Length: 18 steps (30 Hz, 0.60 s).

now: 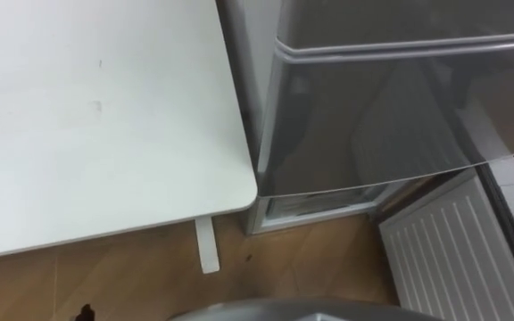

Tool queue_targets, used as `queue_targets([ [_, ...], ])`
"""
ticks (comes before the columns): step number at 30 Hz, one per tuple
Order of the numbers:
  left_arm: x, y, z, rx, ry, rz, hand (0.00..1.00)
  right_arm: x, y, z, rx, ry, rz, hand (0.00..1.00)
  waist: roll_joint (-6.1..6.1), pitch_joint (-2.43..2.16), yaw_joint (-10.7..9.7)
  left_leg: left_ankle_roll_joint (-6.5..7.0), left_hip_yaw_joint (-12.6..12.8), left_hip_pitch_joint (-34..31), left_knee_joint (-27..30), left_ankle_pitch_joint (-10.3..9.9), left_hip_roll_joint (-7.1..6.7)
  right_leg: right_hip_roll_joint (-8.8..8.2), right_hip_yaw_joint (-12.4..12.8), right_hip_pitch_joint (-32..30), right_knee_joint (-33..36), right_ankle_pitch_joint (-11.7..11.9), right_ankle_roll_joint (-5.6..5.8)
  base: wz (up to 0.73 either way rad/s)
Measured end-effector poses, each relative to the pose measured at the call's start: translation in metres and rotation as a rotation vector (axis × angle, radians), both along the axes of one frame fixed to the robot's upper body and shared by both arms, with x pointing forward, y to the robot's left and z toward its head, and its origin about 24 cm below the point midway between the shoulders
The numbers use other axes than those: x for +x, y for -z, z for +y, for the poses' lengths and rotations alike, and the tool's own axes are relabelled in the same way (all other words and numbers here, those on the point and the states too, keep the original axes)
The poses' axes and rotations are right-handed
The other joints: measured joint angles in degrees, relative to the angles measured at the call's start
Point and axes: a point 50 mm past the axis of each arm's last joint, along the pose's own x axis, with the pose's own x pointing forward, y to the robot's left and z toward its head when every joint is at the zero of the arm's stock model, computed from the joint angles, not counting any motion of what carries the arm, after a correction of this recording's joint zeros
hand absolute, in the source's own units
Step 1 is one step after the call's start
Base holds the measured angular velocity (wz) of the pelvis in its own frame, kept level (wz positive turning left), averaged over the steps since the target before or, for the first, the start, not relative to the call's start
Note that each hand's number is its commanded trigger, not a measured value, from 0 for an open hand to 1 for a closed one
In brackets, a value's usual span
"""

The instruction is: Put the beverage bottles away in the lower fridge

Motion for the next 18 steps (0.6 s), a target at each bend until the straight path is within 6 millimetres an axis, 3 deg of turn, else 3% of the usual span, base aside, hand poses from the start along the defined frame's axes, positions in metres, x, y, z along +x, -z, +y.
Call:
queue_targets([
  [6, -0.003, -0.003, 0.008, 0.020, 0.004, 0.019, 0.00, -0.021, -0.004, -0.018, 0.022, 0.153, -0.027, 0.00, -0.43, 0.03, -0.55, -0.01, -0.18, -0.23, 0.57, -0.03, -0.02, 0.00, -0.39, 0.14, -0.18, 0.00, 0.00, 0.02],
  [18, -0.008, -0.005, 0.014, 0.048, 0.018, 0.058, 0.00, -0.045, 0.004, -0.023, 0.084, 0.272, -0.019, 0.00, 0.11, 0.02, -0.20, 0.00, -0.18, 0.10, 0.48, -0.03, -0.09, 0.00, 0.00, 0.27, -0.19, -0.02, 0.00, 0.00],
])
